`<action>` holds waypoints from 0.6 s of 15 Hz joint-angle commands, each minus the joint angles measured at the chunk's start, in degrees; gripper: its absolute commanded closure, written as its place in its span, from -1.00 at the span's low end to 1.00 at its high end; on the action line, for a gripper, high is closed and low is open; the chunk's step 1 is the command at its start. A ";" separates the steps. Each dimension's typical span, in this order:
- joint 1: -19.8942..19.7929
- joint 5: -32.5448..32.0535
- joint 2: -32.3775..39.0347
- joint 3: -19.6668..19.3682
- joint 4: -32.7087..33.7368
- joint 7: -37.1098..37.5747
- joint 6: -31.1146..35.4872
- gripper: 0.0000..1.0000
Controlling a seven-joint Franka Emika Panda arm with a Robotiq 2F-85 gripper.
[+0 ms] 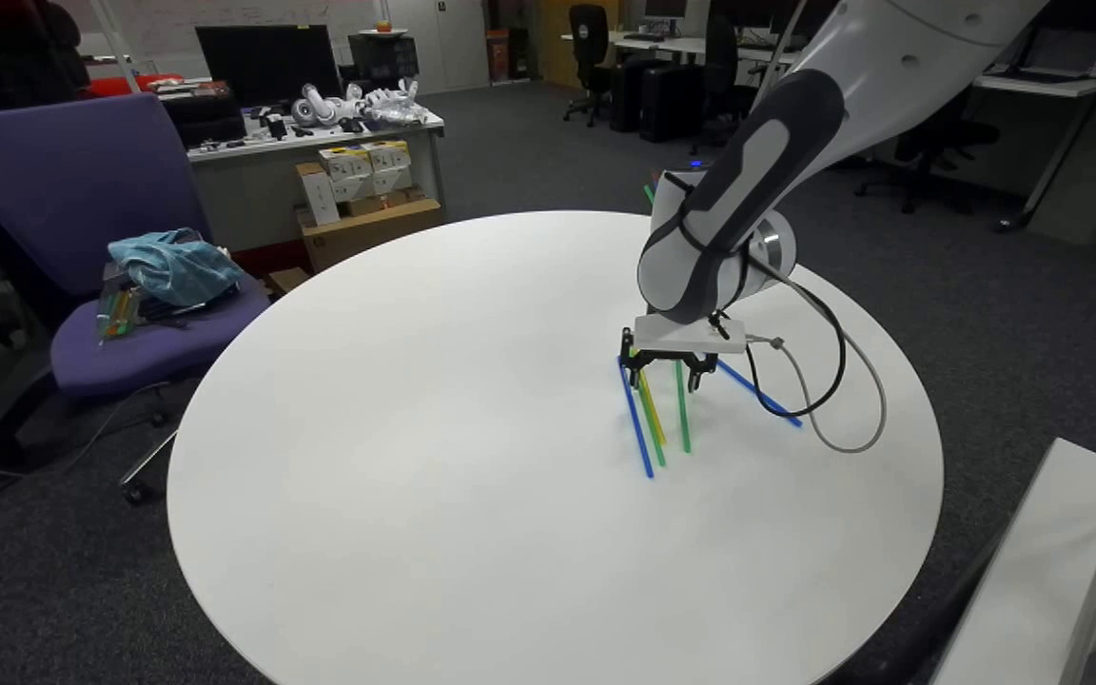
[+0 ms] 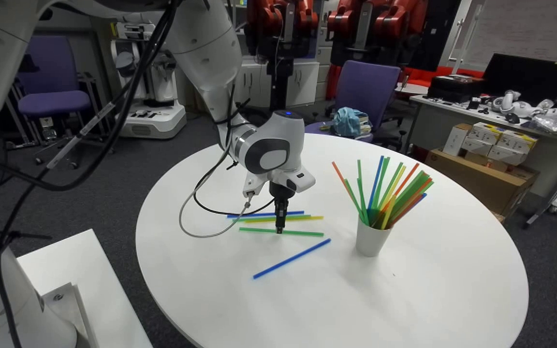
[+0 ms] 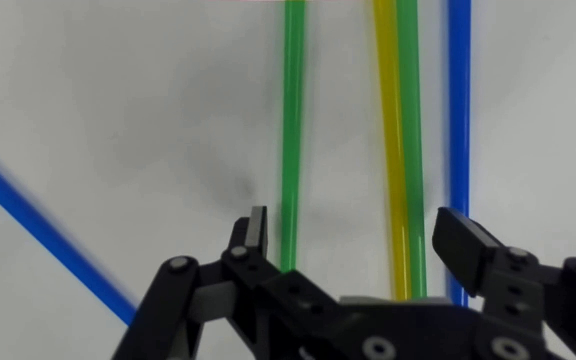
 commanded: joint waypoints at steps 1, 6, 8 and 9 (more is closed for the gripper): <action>0.71 1.32 -1.17 -1.09 -0.26 -0.11 -0.11 -0.98; 3.16 -0.52 -3.02 -5.47 -1.80 4.64 -0.91 -1.00; 6.02 -1.94 -3.68 -9.64 -2.90 10.83 0.00 -1.00; 7.87 -2.91 -3.70 -11.96 -3.32 14.80 0.99 -1.00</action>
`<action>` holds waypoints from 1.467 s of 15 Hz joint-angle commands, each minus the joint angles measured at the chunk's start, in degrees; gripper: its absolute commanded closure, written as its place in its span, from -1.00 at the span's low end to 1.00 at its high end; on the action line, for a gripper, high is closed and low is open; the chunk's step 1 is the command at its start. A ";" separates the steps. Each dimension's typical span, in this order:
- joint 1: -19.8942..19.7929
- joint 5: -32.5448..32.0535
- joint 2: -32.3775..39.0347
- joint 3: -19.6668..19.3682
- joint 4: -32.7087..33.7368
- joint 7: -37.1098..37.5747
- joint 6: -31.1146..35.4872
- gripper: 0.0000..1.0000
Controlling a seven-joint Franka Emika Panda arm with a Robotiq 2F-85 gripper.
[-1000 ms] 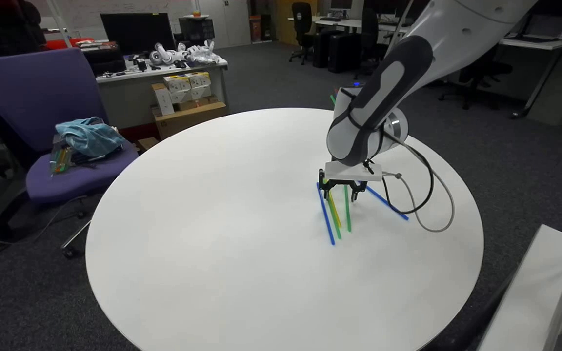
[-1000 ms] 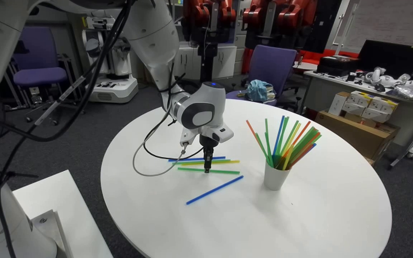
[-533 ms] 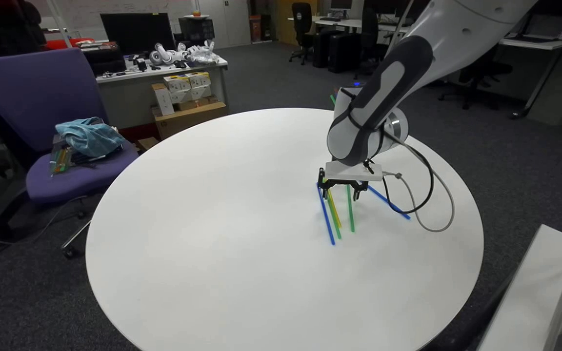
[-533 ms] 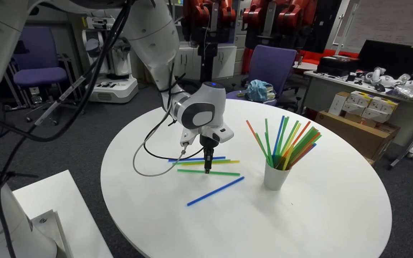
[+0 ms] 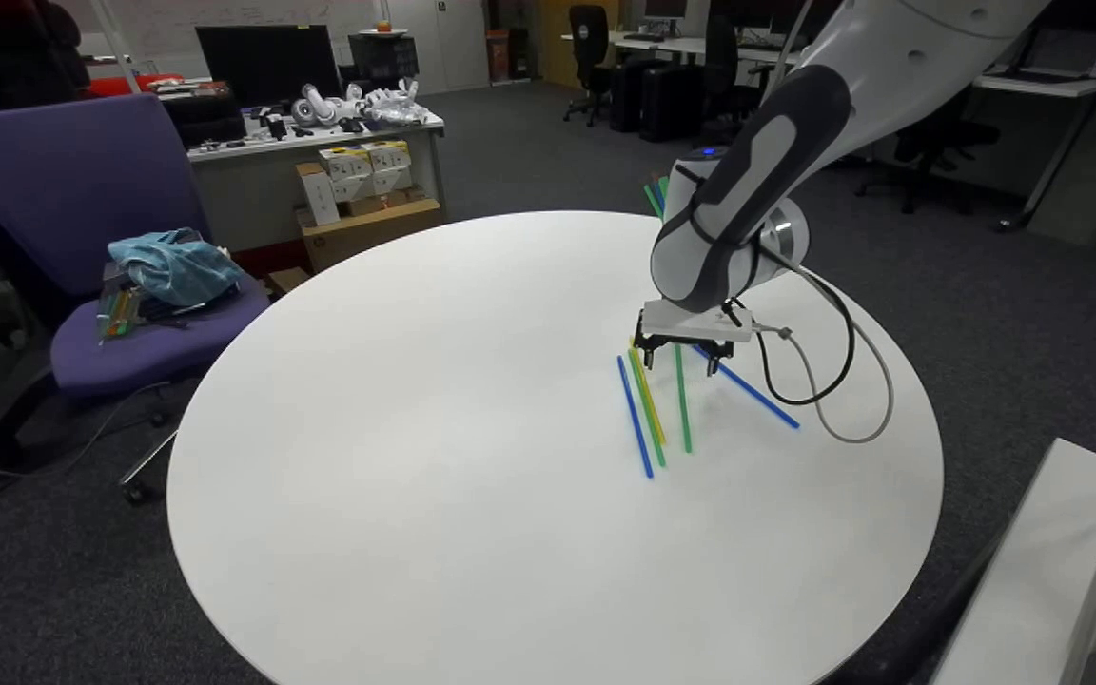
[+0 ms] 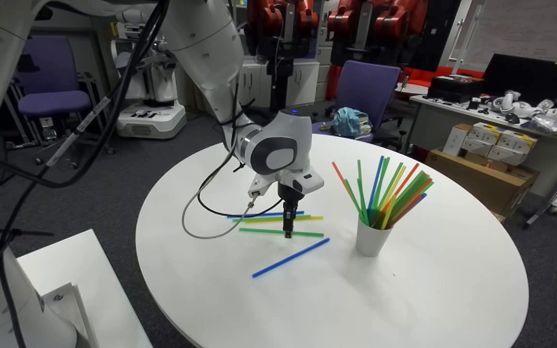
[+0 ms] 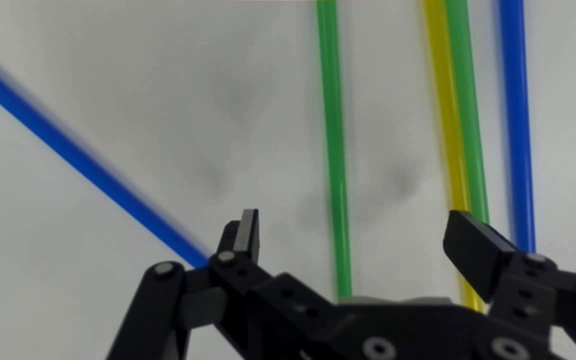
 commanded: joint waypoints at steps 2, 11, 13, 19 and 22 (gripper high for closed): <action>8.02 -4.31 -2.47 -9.50 -3.04 16.39 1.16 -1.00; 7.67 -6.93 -1.33 -6.98 -2.16 27.79 -3.71 -0.98; 6.68 -6.59 -1.15 -5.68 -1.95 27.04 -4.65 -0.48; 4.76 -6.43 -1.11 -3.52 -1.78 26.48 -5.96 0.28; 4.42 -6.48 -1.23 -3.25 -1.64 26.40 -5.97 0.49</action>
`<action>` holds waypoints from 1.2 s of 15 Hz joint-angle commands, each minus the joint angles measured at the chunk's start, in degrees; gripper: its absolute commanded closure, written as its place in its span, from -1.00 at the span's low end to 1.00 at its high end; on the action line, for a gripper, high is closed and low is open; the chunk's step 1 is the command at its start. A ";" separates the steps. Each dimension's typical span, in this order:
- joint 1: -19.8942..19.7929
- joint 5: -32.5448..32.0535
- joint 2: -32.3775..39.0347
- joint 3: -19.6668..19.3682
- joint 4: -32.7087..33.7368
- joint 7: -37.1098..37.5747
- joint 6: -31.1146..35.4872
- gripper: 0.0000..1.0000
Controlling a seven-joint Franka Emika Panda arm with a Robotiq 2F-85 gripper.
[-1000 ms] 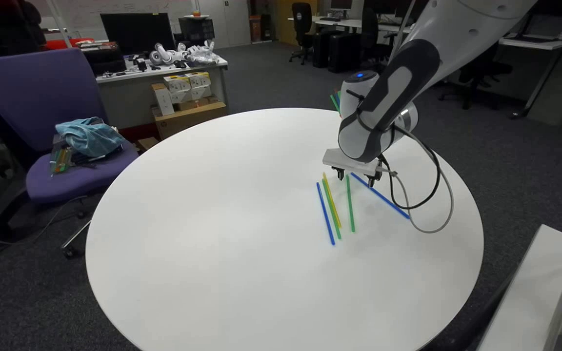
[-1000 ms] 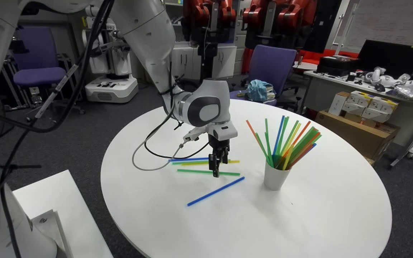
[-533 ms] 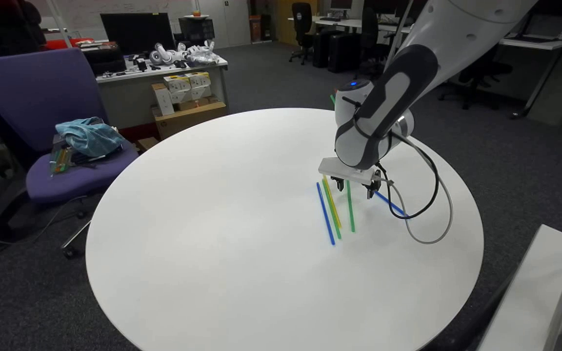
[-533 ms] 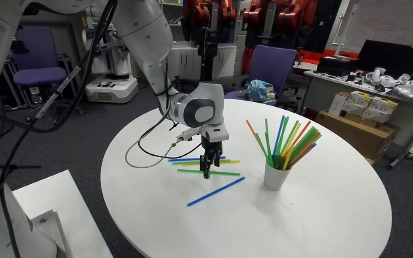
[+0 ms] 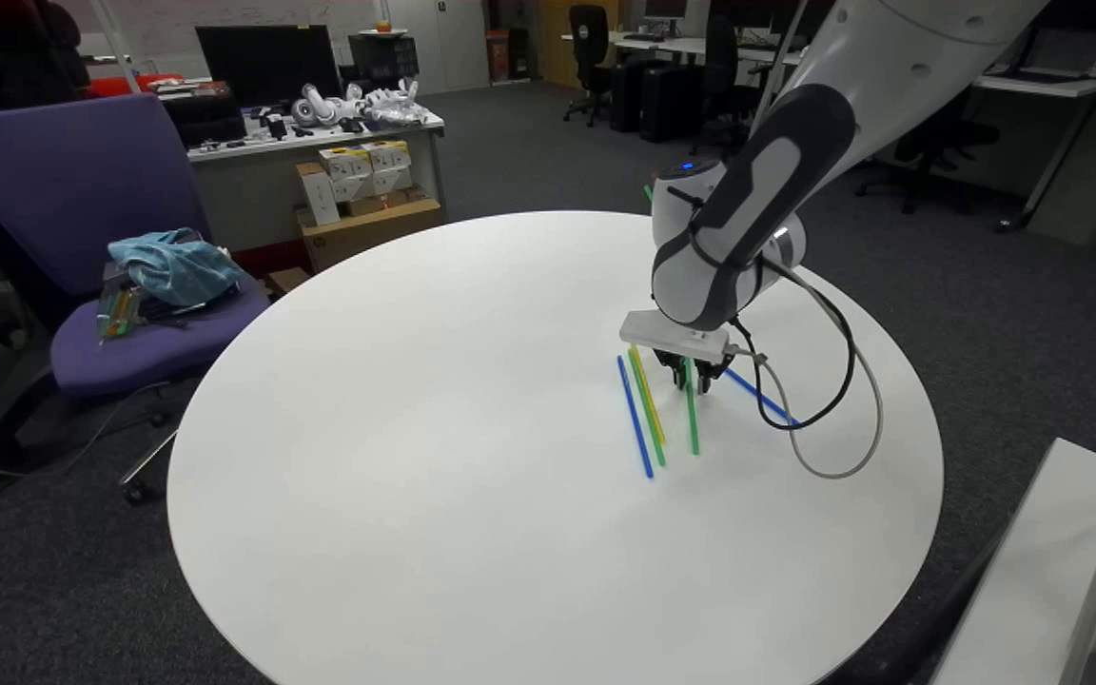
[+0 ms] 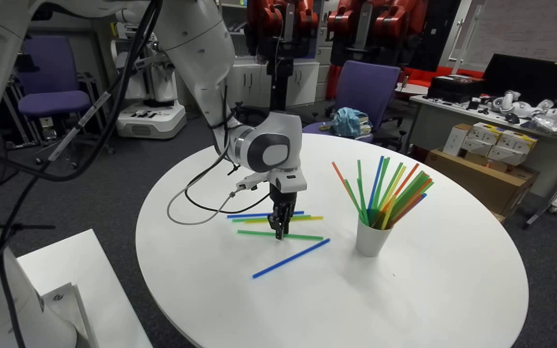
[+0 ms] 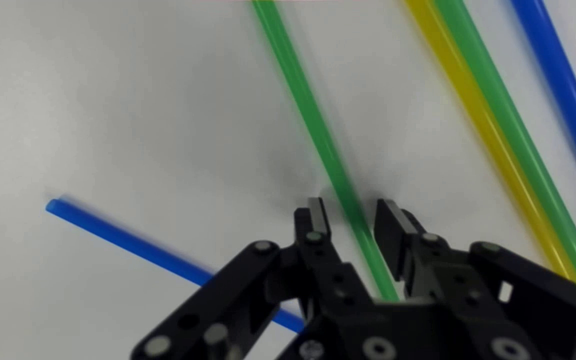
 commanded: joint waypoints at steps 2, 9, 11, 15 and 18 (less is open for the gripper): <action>-2.05 -0.66 -1.31 1.54 -0.43 -0.33 -1.53 0.50; -1.82 -1.39 -2.43 0.76 -0.46 0.03 -1.62 1.00; -1.51 -1.90 -3.46 0.34 -0.69 0.14 -1.38 1.00; -0.92 -4.05 -5.42 -0.22 -0.66 0.34 -1.33 1.00; 0.32 -8.23 -7.26 -1.72 -0.15 1.30 -1.83 1.00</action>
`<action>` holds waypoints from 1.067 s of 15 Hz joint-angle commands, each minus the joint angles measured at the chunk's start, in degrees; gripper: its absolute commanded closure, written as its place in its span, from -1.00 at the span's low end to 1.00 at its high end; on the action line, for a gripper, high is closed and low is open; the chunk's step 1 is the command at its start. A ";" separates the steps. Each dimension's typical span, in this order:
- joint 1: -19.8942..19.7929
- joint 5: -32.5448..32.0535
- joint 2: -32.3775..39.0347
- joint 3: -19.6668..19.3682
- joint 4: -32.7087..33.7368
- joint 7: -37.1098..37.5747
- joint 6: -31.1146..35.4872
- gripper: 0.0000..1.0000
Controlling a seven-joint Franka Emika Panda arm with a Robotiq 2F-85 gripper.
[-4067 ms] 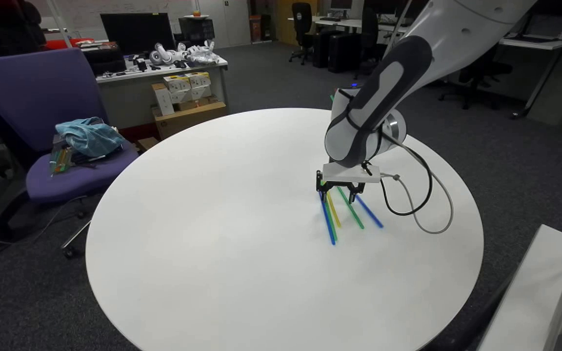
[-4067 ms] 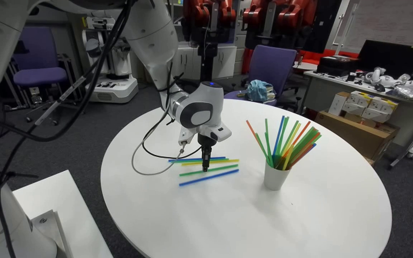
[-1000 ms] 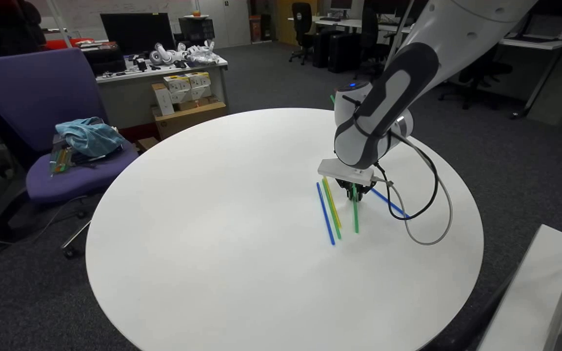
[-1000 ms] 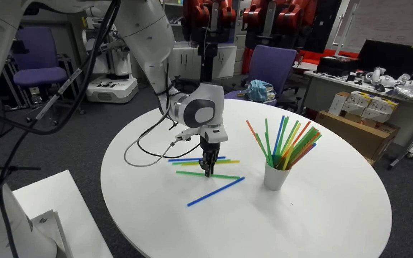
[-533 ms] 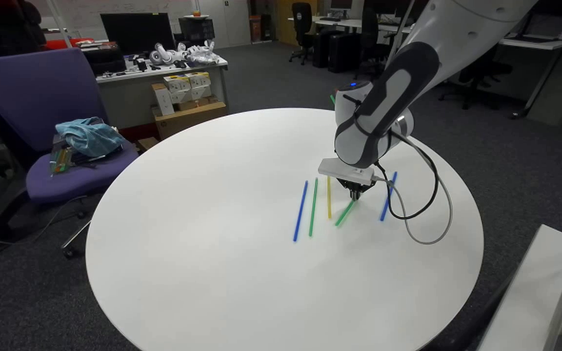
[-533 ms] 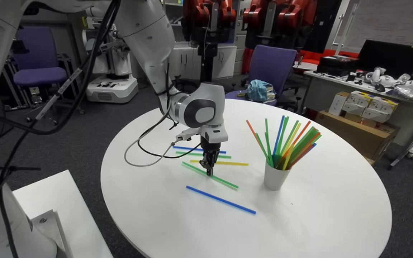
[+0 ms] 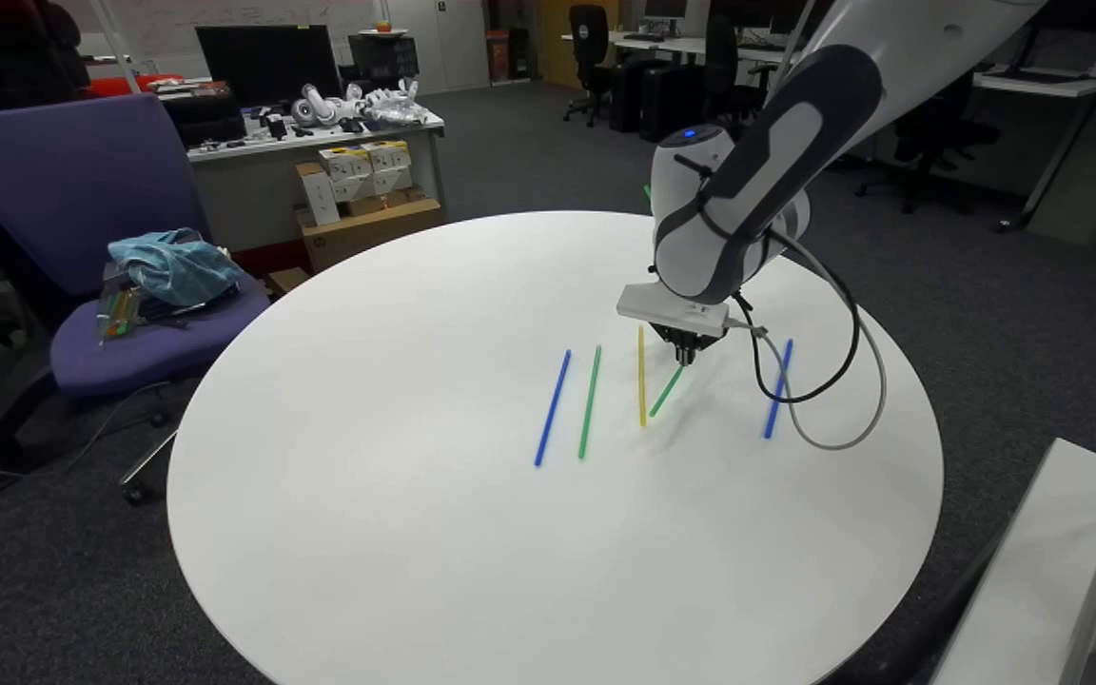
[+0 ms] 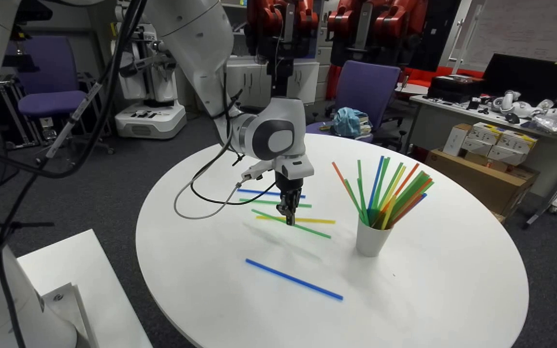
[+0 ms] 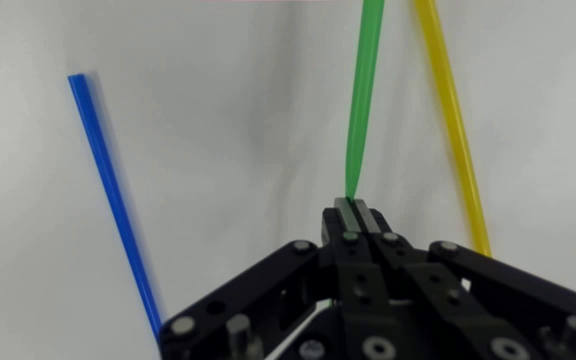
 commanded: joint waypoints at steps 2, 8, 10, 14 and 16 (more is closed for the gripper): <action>2.81 -9.70 -5.23 -3.79 -0.42 2.80 -1.85 1.00; 7.36 -34.94 -13.79 -10.07 -2.14 10.84 -1.97 1.00; 6.38 -43.11 -16.97 -8.76 -2.33 14.26 -2.34 1.00; 1.49 -53.62 -21.43 -2.84 -2.12 19.51 -4.71 1.00; -1.02 -56.85 -22.64 0.03 -1.58 21.39 -6.41 1.00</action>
